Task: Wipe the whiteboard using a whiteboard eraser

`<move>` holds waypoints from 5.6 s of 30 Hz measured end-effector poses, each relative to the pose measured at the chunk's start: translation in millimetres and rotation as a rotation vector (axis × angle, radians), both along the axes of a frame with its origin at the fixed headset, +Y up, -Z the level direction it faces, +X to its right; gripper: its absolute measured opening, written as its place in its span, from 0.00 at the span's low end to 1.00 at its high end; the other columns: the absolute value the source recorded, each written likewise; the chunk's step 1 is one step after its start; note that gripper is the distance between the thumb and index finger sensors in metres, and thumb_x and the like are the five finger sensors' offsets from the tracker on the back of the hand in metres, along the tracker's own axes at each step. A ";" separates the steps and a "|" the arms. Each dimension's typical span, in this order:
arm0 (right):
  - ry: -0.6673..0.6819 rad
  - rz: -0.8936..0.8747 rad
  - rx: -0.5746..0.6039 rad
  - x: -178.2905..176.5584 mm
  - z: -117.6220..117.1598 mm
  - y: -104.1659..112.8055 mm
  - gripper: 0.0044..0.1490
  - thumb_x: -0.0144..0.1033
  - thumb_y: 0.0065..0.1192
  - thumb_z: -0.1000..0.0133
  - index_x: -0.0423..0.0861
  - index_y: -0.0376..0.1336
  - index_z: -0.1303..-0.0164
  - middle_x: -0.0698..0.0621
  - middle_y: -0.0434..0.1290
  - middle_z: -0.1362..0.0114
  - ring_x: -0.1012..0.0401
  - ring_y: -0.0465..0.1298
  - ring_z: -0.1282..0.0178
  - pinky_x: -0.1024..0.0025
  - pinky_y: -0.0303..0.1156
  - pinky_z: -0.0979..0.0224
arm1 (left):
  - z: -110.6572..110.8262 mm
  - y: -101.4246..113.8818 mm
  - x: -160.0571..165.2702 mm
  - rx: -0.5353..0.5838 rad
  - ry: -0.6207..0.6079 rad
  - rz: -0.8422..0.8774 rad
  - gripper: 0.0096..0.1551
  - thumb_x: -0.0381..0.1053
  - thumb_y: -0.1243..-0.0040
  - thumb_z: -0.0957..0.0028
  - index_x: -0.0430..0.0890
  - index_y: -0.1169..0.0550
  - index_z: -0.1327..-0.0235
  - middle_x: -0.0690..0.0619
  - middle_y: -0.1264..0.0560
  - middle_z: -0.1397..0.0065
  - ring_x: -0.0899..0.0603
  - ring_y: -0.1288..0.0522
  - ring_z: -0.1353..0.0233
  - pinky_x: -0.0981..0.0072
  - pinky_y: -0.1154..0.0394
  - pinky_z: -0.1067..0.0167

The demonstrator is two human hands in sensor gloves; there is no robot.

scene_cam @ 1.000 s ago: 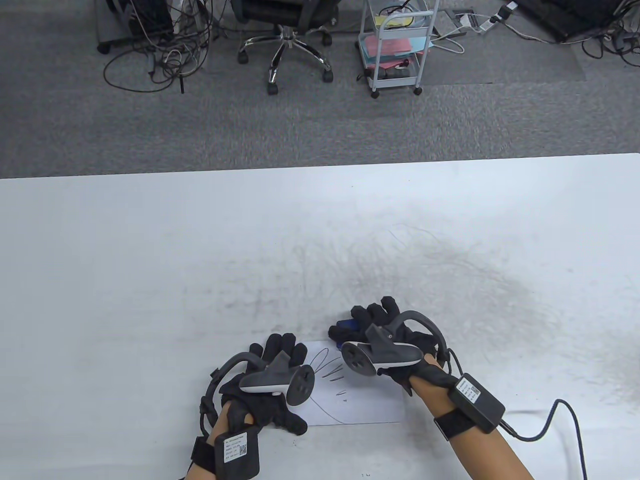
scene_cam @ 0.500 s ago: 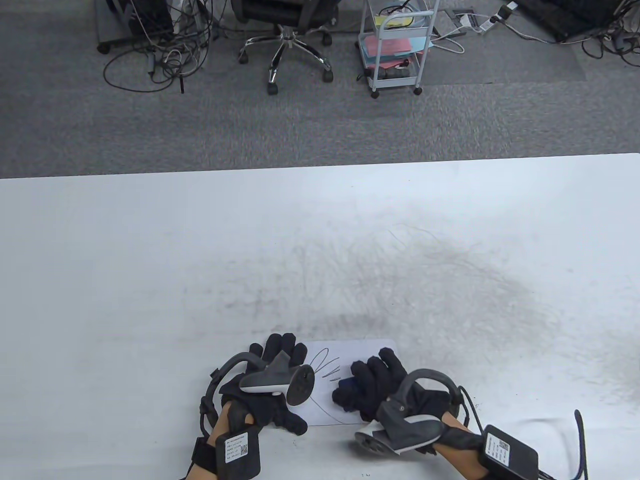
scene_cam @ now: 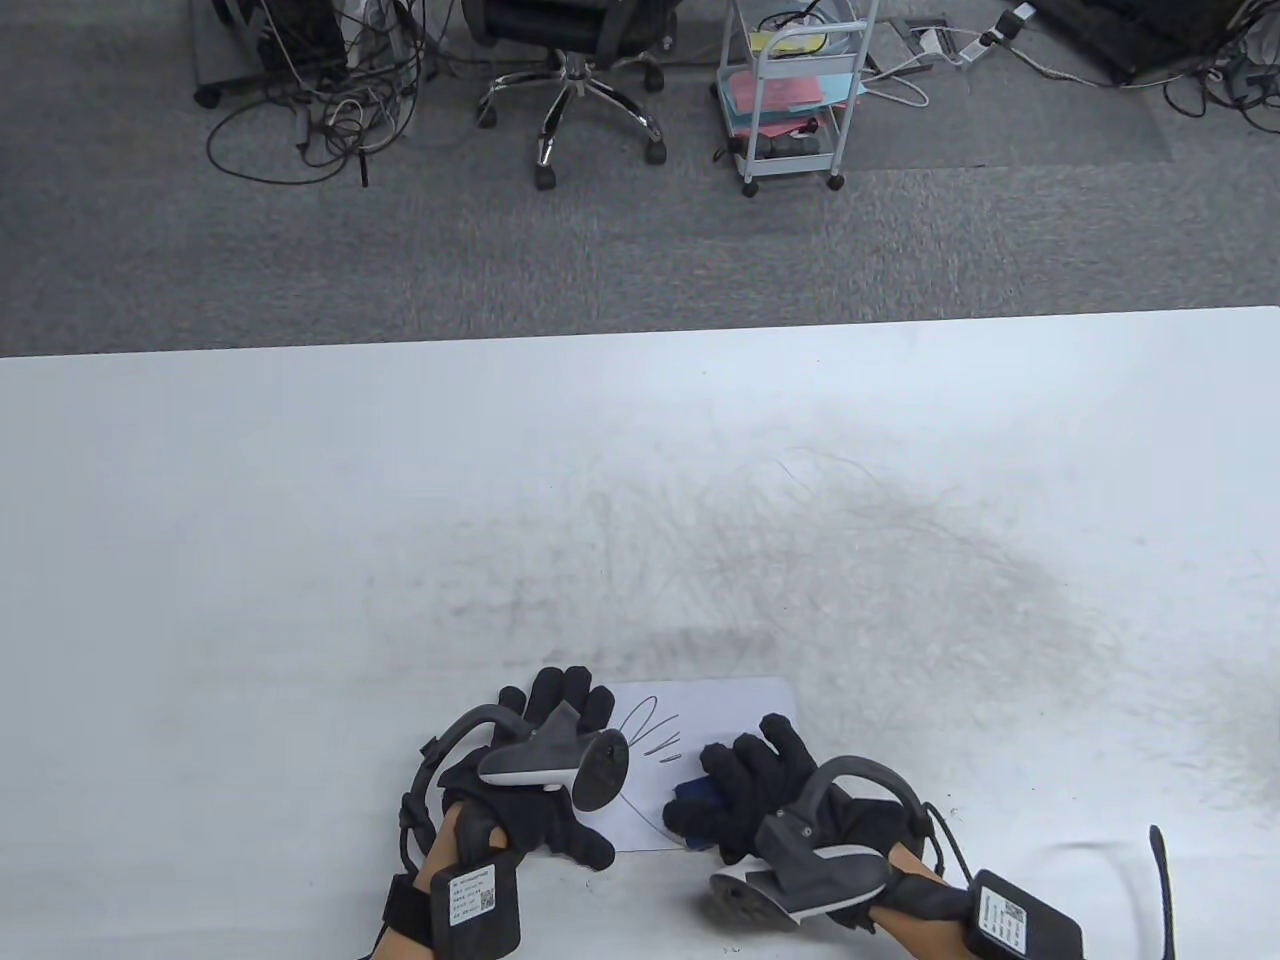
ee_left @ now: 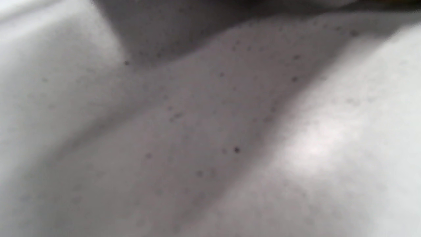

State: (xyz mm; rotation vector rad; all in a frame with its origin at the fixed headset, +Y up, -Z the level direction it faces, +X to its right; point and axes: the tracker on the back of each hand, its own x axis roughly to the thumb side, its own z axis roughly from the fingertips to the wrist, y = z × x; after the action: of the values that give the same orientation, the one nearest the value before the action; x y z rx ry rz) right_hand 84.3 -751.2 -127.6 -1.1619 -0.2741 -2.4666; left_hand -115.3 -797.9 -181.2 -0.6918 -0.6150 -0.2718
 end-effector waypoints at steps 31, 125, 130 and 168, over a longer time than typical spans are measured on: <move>0.141 -0.006 0.064 -6.9 28.6 0.0 0.35 0.50 0.45 0.33 0.64 0.45 0.14 0.36 0.57 0.09 0.39 0.66 0.17 0.29 0.55 0.16 | 0.1 0.1 -0.3 -0.002 0.004 0.000 0.85 0.83 0.53 0.74 0.36 0.74 0.25 0.29 0.77 0.22 0.22 0.71 0.22 0.27 0.59 0.27; 0.184 -0.044 0.087 -21.8 43.5 3.6 0.37 0.53 0.50 0.35 0.57 0.50 0.14 0.40 0.60 0.10 0.41 0.68 0.18 0.33 0.59 0.17 | 0.1 -1.1 -1.2 0.002 0.010 -0.001 0.85 0.83 0.54 0.75 0.37 0.74 0.25 0.30 0.77 0.21 0.23 0.72 0.22 0.27 0.59 0.27; 0.109 -0.067 0.036 -26.3 16.8 3.4 0.37 0.52 0.50 0.35 0.58 0.50 0.14 0.39 0.59 0.09 0.41 0.66 0.16 0.31 0.57 0.16 | 0.1 -1.3 -1.2 0.000 0.009 0.000 0.85 0.83 0.54 0.74 0.37 0.74 0.25 0.30 0.77 0.21 0.23 0.72 0.22 0.27 0.60 0.27; 0.148 -0.033 0.077 -31.2 32.3 3.2 0.36 0.52 0.49 0.34 0.59 0.49 0.14 0.40 0.59 0.09 0.41 0.66 0.16 0.31 0.58 0.16 | -0.3 -1.7 -1.9 -0.002 0.013 0.007 0.85 0.83 0.54 0.74 0.37 0.75 0.25 0.31 0.77 0.21 0.23 0.72 0.22 0.27 0.60 0.27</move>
State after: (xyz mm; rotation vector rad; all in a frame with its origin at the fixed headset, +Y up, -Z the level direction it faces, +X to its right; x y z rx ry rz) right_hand 53.1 -748.0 -95.3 -1.3178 -0.1170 -2.3812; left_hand -117.2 -799.6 -181.5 -0.6929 -0.6053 -0.2595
